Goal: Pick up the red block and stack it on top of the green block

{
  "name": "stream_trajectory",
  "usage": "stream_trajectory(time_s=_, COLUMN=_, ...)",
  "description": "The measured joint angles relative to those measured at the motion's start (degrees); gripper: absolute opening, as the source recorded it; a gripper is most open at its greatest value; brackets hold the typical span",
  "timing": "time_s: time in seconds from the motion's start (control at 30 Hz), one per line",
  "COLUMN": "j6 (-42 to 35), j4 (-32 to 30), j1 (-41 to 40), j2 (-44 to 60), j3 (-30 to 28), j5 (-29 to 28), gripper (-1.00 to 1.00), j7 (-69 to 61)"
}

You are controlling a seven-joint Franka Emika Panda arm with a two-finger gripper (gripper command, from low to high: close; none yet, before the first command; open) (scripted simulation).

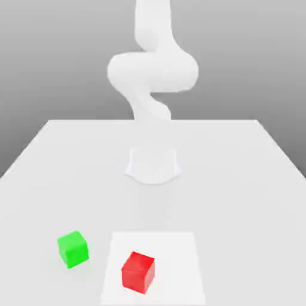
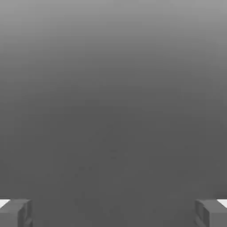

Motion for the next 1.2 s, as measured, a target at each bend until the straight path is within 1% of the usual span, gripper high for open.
stream_trajectory(time_s=0.27, j6=7.52, j4=-4.96, j1=-3.50, j2=17.00, j3=2.19, j5=-1.61, gripper=0.00, j7=6.99)
stream_trajectory(time_s=0.5, j6=13.98, j4=-9.21, j1=-5.45, j2=31.55, j3=2.90, j5=-2.70, gripper=0.00, j7=12.81)
stream_trajectory(time_s=0.73, j6=20.48, j4=-13.47, j1=-6.28, j2=45.98, j3=2.74, j5=-1.48, gripper=0.00, j7=16.94)
stream_trajectory(time_s=0.93, j6=29.87, j4=-12.87, j1=-5.51, j2=58.37, j3=1.67, j5=-2.21, gripper=0.00, j7=18.51)
stream_trajectory(time_s=0.97, j6=30.98, j4=-12.68, j1=-5.36, j2=59.71, j3=1.47, j5=-2.42, gripper=-1.00, j7=18.66)
stream_trajectory(time_s=1.2, j6=30.99, j4=-12.68, j1=-5.44, j2=59.67, j3=1.54, j5=-2.51, gripper=-1.00, j7=18.76)
